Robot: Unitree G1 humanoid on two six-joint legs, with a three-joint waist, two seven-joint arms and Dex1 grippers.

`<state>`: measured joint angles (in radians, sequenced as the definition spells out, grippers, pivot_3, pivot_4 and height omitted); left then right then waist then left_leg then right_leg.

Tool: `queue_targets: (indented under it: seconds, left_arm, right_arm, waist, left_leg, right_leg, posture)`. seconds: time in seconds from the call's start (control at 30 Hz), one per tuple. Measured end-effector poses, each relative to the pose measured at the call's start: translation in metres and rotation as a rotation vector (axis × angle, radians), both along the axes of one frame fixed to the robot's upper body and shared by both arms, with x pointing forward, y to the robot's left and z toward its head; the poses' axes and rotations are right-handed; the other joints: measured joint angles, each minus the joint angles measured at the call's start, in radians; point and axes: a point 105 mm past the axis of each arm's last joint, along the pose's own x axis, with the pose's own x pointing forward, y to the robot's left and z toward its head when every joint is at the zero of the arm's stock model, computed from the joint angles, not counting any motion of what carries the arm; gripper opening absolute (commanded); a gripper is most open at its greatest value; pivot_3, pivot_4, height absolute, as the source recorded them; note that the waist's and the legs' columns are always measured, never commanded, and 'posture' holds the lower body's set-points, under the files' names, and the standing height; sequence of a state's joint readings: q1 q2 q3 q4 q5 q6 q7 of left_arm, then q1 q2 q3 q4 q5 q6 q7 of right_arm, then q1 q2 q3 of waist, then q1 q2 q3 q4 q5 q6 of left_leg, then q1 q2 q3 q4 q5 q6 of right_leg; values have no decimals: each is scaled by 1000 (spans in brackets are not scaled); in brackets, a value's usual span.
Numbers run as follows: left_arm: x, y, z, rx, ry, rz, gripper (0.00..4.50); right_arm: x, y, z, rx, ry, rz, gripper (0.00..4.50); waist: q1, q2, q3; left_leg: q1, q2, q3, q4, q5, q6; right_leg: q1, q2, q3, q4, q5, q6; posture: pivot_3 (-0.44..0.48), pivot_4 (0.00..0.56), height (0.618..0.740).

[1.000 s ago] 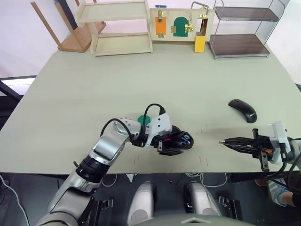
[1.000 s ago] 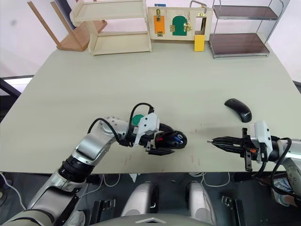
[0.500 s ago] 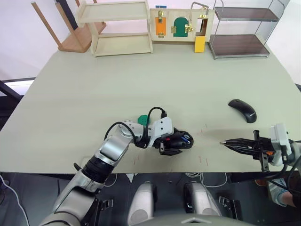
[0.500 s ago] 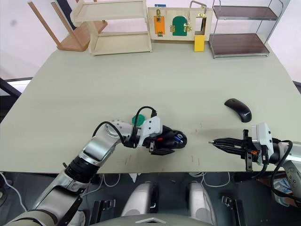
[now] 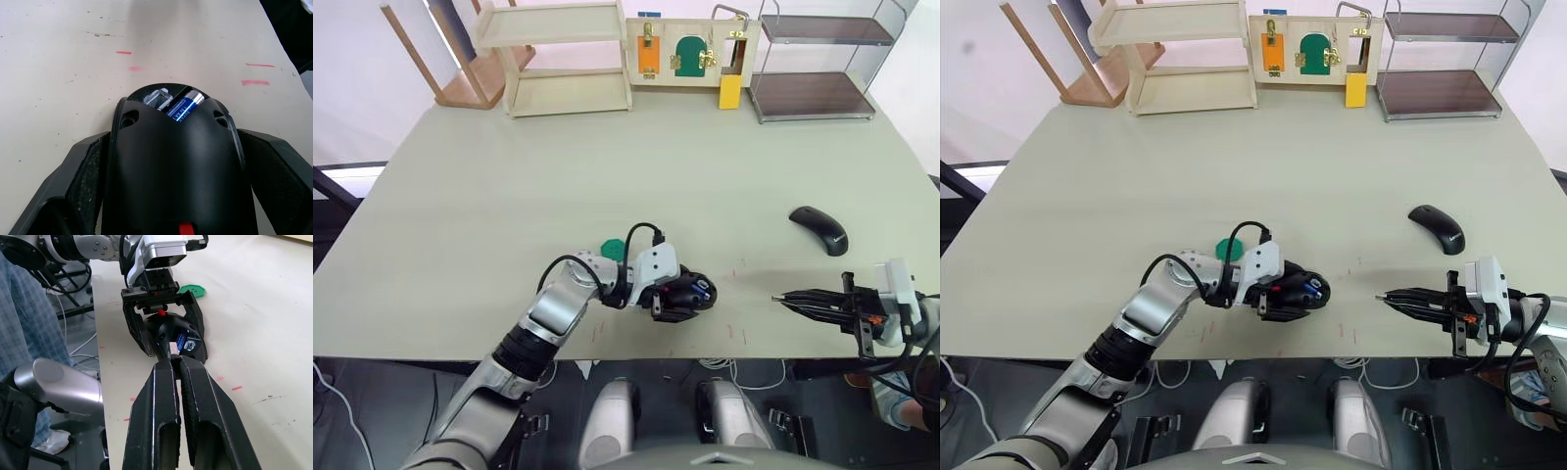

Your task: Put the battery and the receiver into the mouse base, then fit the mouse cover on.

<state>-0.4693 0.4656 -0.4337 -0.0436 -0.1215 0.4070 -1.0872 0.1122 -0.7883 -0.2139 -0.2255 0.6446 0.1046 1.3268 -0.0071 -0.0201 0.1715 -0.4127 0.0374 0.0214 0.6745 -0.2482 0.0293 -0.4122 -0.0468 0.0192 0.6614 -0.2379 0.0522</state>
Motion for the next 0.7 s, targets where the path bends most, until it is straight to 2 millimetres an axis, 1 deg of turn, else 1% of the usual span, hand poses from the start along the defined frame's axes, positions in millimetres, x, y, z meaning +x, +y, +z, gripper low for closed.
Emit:
queue_targets:
  seconds: [0.1,0.13,0.2,0.3,0.4,0.53,0.7]
  left_arm:
    - [0,0,-1,2,1,1,4226]
    - [1,1,-1,2,0,2,3693]
    - [2,2,0,2,-5,7,2995]
    - [2,2,0,3,-8,3,2956]
    - [2,2,0,2,-10,3,2956]
    - [2,1,0,1,-10,2,2956]
    - [5,0,0,22,-18,-7,2956]
  right_arm:
    - [0,0,0,0,-1,0,0]
    - [0,0,0,0,-1,0,0]
    - [0,0,0,0,-1,0,0]
    - [1,-1,1,6,3,-11,0]
    - [5,-3,4,19,17,-62,0]
    - [9,4,10,31,71,-114,0]
    - [21,16,22,-42,98,-186,0]
  waist:
    - [0,0,0]
    - [0,0,0]
    - [0,0,0]
    - [0,0,0]
    - [0,0,0]
    - [0,1,-1]
    - [0,1,-1]
  left_leg:
    - [0,0,0,0,0,0]
    - [0,0,0,0,0,0]
    - [0,0,0,0,0,0]
    - [0,0,0,0,0,0]
    - [0,0,0,1,0,0]
    - [0,0,0,1,0,0]
    - [0,0,0,2,0,0]
  right_leg:
    - [0,0,0,0,0,0]
    - [0,0,0,0,0,0]
    - [0,0,0,0,0,0]
    - [0,0,0,0,0,0]
    - [0,0,0,0,0,0]
    - [0,0,0,1,0,0]
    - [1,0,0,1,0,0]
  posture:
    - [0,150,740]
    - [0,150,740]
    - [0,150,740]
    - [0,150,740]
    - [0,150,740]
    - [0,150,740]
    - [0,150,740]
